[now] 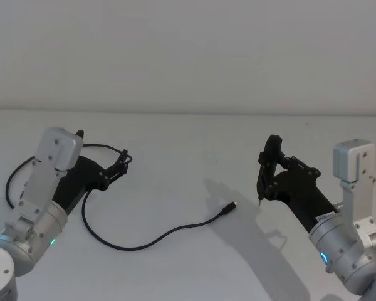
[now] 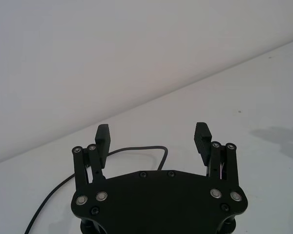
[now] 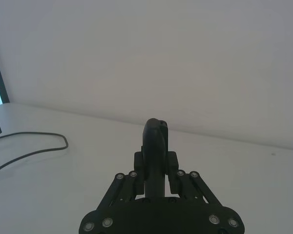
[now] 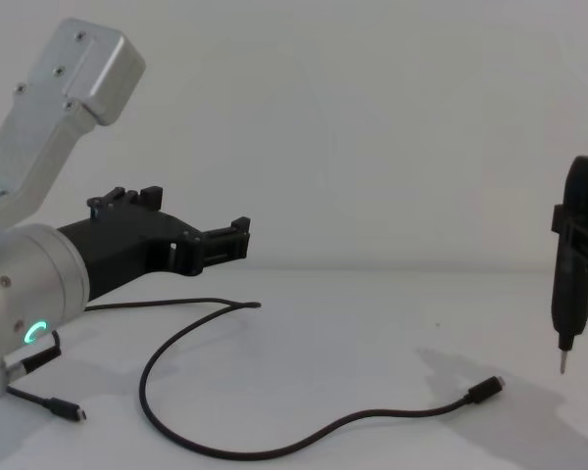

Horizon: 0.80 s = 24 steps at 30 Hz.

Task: Pick up the data cable with the one hand.

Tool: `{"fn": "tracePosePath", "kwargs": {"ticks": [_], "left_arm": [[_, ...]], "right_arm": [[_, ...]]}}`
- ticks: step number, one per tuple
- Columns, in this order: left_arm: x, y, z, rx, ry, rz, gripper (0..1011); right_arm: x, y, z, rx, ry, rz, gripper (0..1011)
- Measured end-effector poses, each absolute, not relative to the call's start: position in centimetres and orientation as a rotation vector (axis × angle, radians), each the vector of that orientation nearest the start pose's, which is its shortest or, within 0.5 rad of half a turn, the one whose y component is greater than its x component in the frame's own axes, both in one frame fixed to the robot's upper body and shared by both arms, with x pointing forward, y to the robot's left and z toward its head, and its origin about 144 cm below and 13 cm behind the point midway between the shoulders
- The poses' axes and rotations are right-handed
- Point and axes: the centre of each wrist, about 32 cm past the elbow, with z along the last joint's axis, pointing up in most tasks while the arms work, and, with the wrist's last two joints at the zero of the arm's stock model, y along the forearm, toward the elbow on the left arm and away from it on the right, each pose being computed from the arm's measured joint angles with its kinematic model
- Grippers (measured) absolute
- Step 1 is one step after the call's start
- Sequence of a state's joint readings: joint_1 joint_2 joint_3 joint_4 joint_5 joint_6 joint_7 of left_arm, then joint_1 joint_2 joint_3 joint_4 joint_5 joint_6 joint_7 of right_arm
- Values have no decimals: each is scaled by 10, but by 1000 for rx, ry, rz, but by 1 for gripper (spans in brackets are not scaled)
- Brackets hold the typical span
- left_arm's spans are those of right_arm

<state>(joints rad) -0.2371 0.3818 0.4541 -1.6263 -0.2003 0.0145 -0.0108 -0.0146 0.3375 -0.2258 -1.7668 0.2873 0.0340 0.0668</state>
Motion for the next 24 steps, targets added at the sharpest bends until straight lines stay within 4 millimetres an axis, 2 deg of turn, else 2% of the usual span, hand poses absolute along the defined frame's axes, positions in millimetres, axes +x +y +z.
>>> {"fn": "tracePosePath", "kwargs": {"ticks": [24], "left_arm": [[492, 198, 1204, 62, -267, 1124, 1001]], "right_arm": [[443, -237, 1189, 26, -75, -1230, 274]]}}
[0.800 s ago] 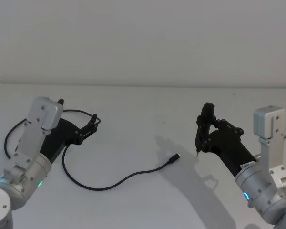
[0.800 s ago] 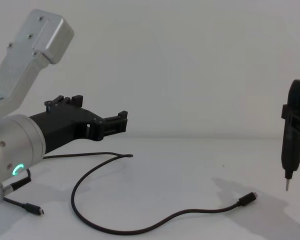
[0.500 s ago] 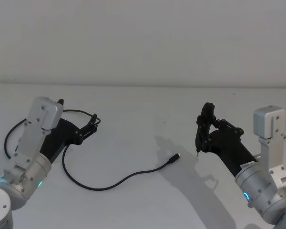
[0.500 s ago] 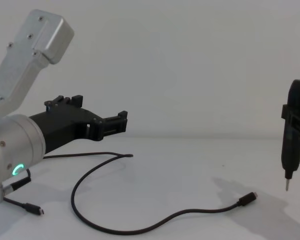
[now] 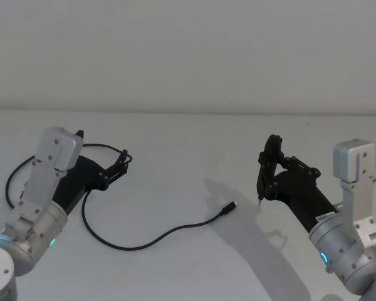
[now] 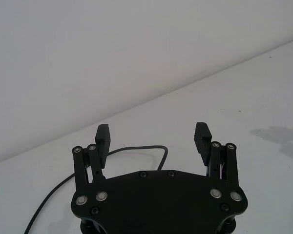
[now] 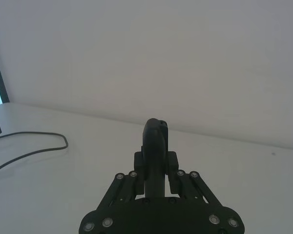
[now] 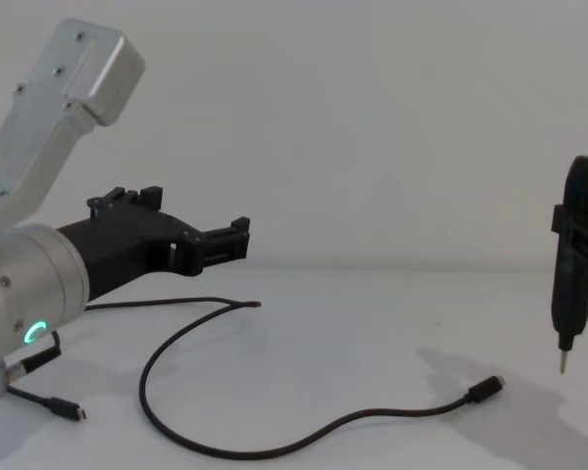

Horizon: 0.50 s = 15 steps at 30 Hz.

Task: Pick up the data cable with the one hand.

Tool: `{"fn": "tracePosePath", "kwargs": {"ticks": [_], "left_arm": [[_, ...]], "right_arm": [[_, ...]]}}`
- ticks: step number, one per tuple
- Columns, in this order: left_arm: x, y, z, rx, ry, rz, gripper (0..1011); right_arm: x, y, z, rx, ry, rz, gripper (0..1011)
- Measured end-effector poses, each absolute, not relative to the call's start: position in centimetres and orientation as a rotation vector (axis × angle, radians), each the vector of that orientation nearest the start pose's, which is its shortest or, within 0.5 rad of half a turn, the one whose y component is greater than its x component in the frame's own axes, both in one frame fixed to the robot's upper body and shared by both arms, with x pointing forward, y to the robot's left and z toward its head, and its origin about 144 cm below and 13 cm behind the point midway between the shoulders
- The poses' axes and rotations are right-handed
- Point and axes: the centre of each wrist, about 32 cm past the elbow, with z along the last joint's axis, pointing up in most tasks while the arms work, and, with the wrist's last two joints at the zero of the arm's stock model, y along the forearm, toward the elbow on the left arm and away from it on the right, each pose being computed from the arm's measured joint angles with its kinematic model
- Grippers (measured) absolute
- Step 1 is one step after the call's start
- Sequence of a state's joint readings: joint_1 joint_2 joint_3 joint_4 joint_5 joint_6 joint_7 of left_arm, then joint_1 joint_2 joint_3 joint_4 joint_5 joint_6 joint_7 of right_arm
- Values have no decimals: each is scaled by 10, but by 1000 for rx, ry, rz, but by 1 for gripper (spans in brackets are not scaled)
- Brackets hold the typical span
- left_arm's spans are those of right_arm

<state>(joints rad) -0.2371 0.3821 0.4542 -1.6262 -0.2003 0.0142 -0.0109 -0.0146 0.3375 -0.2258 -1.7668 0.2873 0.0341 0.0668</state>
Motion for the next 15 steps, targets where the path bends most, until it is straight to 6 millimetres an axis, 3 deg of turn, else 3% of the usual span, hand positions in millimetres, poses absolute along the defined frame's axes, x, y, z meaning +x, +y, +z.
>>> {"fn": "tracePosePath", "kwargs": {"ticks": [15], "left_arm": [[492, 198, 1204, 61, -268, 1124, 1001]], "right_arm": [[443, -237, 1189, 26, -75, -1229, 275]]}}
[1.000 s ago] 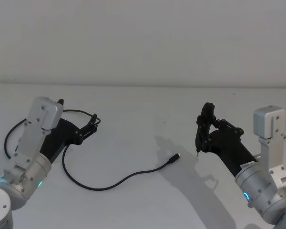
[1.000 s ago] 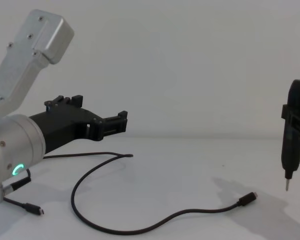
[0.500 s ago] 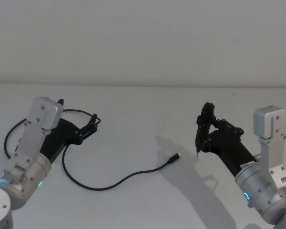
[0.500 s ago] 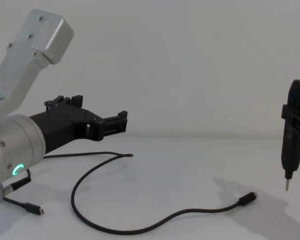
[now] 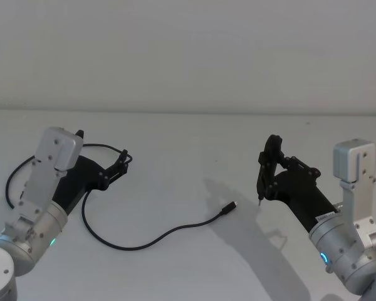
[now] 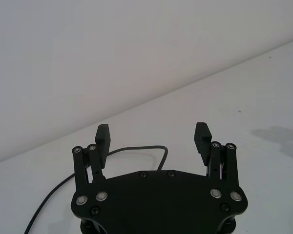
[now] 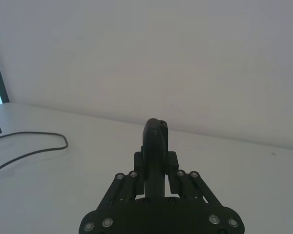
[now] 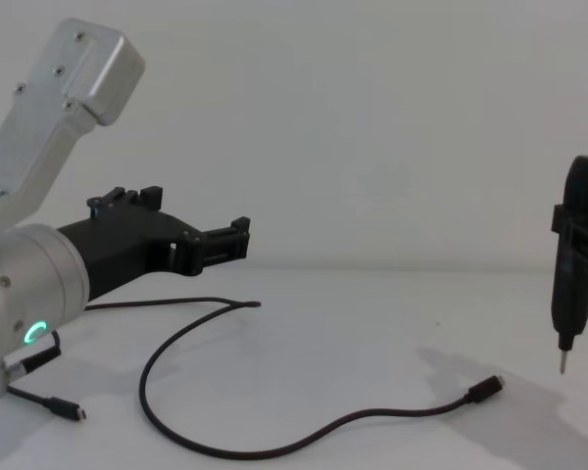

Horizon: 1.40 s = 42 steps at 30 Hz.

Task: Pick up the data cable with the one hand.

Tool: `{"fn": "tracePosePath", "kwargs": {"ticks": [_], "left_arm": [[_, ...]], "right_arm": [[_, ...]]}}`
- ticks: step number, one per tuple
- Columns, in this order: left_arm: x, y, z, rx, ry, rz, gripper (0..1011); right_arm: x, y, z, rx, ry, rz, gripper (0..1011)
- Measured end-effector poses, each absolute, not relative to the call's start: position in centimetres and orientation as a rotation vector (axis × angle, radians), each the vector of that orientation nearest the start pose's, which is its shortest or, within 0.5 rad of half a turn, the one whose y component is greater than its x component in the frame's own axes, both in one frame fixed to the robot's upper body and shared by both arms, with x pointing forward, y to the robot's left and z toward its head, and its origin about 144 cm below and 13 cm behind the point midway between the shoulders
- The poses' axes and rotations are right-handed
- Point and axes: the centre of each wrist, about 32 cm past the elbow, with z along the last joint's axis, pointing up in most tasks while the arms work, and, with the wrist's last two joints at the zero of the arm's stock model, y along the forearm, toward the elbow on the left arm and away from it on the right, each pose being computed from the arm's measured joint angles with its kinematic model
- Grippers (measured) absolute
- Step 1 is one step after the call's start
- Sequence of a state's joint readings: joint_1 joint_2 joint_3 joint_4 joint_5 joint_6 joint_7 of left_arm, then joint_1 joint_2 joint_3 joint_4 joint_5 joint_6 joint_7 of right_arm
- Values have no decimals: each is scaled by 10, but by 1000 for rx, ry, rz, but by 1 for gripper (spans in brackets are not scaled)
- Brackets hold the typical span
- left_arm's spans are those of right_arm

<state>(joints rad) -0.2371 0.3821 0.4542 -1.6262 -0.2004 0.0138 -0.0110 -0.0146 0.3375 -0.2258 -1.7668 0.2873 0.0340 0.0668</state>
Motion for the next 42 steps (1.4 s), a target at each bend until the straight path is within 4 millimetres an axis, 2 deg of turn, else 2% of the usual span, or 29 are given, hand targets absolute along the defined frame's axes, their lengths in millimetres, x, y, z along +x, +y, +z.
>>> {"fn": "tracePosePath", "kwargs": {"ticks": [10, 19, 32, 42], "left_arm": [[493, 199, 1209, 73, -269, 1091, 1001], [494, 205, 1222, 118, -256, 988, 1001], [493, 231, 1244, 261, -203, 781, 1000], [493, 240, 1247, 334, -173, 672, 1001]], "right_arm": [[443, -237, 1189, 26, -75, -1230, 274], [443, -237, 1189, 26, -75, -1230, 275], [443, -237, 1189, 26, -75, -1229, 275], [443, -237, 1189, 26, -75, -1229, 275]]}}
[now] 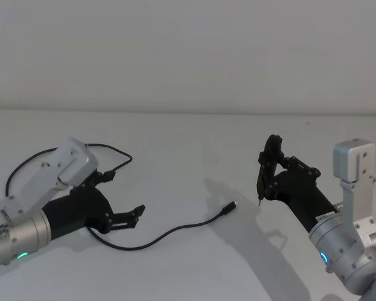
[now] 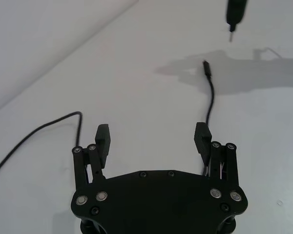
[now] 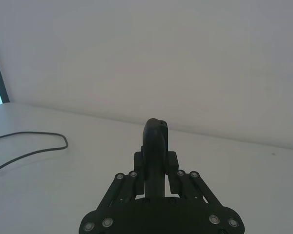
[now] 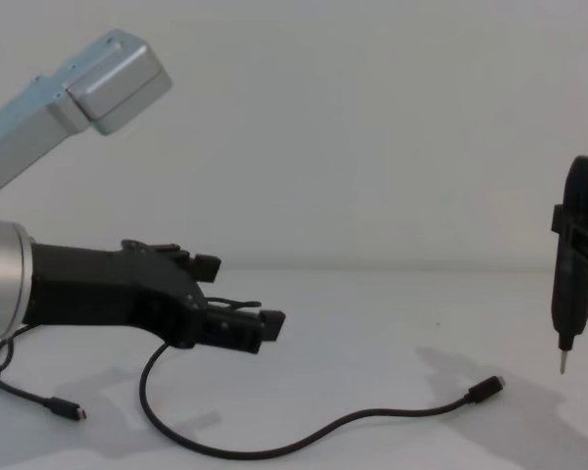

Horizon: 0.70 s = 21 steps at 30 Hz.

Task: Pick up the data cable with the one hand.

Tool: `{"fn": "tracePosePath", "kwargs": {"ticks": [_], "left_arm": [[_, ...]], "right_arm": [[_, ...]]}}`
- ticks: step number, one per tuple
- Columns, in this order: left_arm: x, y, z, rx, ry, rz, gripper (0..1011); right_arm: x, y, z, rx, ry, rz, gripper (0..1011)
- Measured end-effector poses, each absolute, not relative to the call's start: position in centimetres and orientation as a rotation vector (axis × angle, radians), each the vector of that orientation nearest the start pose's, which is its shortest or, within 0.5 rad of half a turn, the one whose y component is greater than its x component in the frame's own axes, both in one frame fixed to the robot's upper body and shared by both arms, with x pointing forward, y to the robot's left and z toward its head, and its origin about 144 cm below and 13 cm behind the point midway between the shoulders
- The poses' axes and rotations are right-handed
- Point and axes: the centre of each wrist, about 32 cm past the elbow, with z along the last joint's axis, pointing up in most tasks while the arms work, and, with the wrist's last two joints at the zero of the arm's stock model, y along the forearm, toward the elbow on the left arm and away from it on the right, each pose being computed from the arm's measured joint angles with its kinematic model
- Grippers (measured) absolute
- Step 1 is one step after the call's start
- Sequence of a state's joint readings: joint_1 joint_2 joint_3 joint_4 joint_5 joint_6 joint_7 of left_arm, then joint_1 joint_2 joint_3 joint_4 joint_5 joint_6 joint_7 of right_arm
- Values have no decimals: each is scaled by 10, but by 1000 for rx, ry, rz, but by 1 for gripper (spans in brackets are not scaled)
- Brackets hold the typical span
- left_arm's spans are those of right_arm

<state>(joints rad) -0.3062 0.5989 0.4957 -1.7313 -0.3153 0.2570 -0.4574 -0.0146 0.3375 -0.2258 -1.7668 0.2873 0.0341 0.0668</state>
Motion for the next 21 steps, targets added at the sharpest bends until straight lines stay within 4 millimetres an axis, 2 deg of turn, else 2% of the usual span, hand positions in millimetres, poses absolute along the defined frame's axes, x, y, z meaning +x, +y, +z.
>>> {"fn": "tracePosePath", "kwargs": {"ticks": [9, 21], "left_arm": [[498, 239, 1246, 361, -159, 594, 1001], [509, 224, 1240, 395, -138, 503, 1001]], "right_arm": [[443, -237, 1189, 26, -75, -1229, 274], [443, -237, 1189, 26, -75, -1230, 275]]}}
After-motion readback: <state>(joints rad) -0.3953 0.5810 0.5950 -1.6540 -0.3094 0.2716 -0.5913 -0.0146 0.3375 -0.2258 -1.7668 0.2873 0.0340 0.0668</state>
